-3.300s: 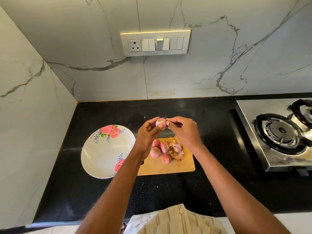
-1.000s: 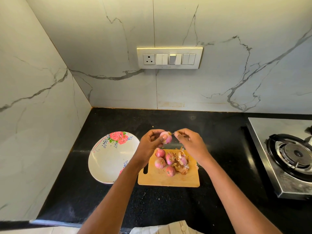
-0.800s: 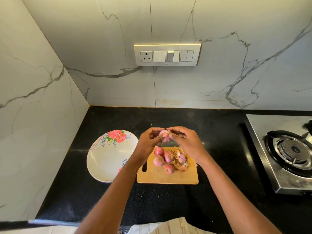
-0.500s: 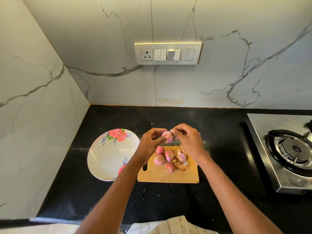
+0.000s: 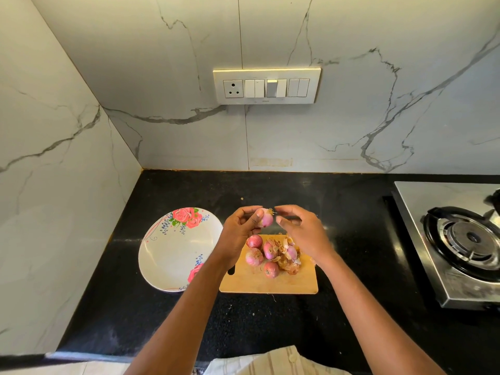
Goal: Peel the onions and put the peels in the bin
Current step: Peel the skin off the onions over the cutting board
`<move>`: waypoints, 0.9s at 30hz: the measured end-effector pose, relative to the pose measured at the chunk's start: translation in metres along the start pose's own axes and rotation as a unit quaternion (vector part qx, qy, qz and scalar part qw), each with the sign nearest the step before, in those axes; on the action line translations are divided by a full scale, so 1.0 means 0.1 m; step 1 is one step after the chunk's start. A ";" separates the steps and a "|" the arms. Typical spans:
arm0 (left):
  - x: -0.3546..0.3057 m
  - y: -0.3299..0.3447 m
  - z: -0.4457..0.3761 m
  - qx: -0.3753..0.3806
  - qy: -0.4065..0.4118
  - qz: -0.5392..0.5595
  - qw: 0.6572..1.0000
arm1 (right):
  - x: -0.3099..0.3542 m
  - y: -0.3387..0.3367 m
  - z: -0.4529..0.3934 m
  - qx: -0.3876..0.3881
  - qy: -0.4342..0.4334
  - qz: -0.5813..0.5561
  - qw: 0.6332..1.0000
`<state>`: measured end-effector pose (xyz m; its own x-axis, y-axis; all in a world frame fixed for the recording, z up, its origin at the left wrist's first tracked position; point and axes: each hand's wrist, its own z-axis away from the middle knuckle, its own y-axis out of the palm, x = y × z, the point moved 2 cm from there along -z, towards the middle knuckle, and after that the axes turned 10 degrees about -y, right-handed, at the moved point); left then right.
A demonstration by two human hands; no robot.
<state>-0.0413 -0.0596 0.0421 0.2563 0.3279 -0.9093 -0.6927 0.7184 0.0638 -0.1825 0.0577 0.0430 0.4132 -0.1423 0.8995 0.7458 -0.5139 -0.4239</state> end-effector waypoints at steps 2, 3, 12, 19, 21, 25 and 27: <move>-0.01 0.01 0.00 0.001 0.001 -0.002 1.000 | 0.10 -0.02 -0.04 0.003 -0.027 -0.018 0.999; -0.03 0.01 -0.01 0.005 0.000 -0.003 1.000 | 0.14 -0.03 -0.07 0.019 -0.035 -0.017 0.999; -0.11 -0.03 -0.02 0.035 -0.011 -0.054 0.998 | 0.16 -0.09 -0.15 0.024 -0.059 -0.019 0.998; -0.02 0.00 0.02 0.035 -0.048 0.009 0.998 | 0.07 -0.01 -0.04 -0.070 0.011 -0.123 0.990; -0.01 0.01 0.01 0.031 -0.055 0.011 0.998 | -0.01 -0.02 0.00 -0.053 0.014 -0.072 0.996; 0.00 -0.03 0.00 0.015 -0.053 0.007 0.998 | -0.02 -0.01 0.02 -0.019 0.000 0.038 0.999; 0.00 -0.04 -0.01 0.011 -0.050 0.005 0.999 | 0.03 -0.03 -0.01 -0.034 -0.016 0.045 0.998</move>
<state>-0.0397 -0.0629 0.0414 0.3168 0.3940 -0.8628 -0.6806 0.7280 0.0825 -0.1841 0.0583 0.0467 0.4934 -0.1637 0.8543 0.6689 -0.5564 -0.4929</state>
